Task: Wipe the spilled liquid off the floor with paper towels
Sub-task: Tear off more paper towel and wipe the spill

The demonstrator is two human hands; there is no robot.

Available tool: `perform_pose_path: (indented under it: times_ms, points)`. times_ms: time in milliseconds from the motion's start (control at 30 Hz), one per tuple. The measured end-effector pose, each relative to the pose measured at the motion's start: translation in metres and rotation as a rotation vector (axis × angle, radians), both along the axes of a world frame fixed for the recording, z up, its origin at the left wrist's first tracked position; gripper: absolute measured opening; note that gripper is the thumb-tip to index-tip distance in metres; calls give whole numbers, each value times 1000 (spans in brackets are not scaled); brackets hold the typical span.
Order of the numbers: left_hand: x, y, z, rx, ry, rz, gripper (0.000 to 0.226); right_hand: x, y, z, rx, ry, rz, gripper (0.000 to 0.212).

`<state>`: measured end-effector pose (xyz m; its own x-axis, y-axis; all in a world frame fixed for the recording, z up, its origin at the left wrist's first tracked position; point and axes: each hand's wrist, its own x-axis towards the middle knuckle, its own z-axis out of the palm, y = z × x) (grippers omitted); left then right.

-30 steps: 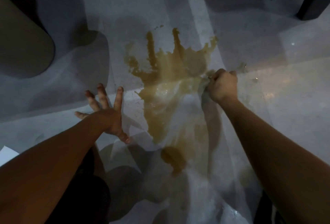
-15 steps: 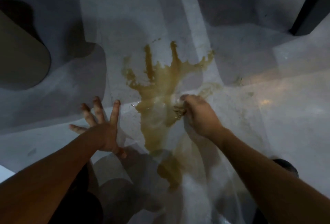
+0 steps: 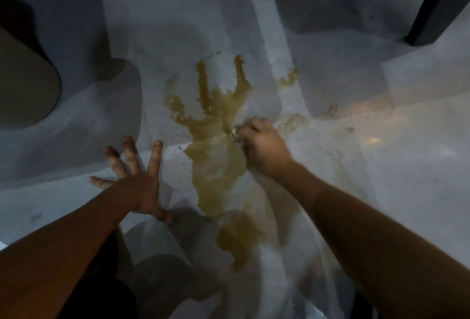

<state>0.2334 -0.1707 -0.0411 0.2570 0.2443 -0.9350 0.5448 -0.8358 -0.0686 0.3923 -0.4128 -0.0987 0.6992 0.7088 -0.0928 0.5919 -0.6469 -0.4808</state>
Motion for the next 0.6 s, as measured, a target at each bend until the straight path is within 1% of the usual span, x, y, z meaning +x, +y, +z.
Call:
perform_pose_path:
  times_ms: [33, 100, 167, 200, 233, 300, 333, 367, 400, 433, 467, 500, 533, 600]
  points:
    - [0, 1, 0, -3, -2, -13, 181, -14, -10, 3, 22, 10, 48, 24]
    - [0, 2, 1, 0, -9, -29, 181, -24, -34, 10, 3, 59, 117, 24]
    - [-1, 2, 0, -1, -4, -30, 181, -12, -58, 25, -50, 83, 42, 24]
    - [-1, 1, 0, -1, -1, -28, 180, 3, -71, 35, -26, 68, -68, 22]
    - [-1, 0, 0, 5, 1, -30, 180, 27, -86, 38, 23, 21, -231, 21]
    - [-1, 0, -1, 7, 2, -25, 181, 78, -110, 43, 0, -129, -487, 25]
    - [-1, 0, -2, 2, 3, -24, 181, 102, -120, 41, -53, -151, -604, 28]
    - [-1, 0, -3, 0, 5, -22, 181, 119, -126, 38, -140, -147, -681, 26]
    - [-1, -1, -3, 0, 10, -21, 181, 126, -126, 32, -219, -92, -716, 18]
    - [-1, -1, -2, 3, 11, -19, 181, 124, -117, 28, -252, -52, -703, 10]
    - [-1, -2, -2, 5, 12, -14, 181, 114, -103, 24, -271, -21, -651, 11]
    - [0, -3, -2, 2, 11, -11, 181, 97, -85, 17, -251, -35, -577, 17]
    - [-1, -4, -2, -2, 9, -13, 180, 71, -63, 14, -189, -46, -480, 25]
    - [-2, -2, -1, 1, 6, -11, 179, 8, -21, 3, -84, 6, -201, 36]
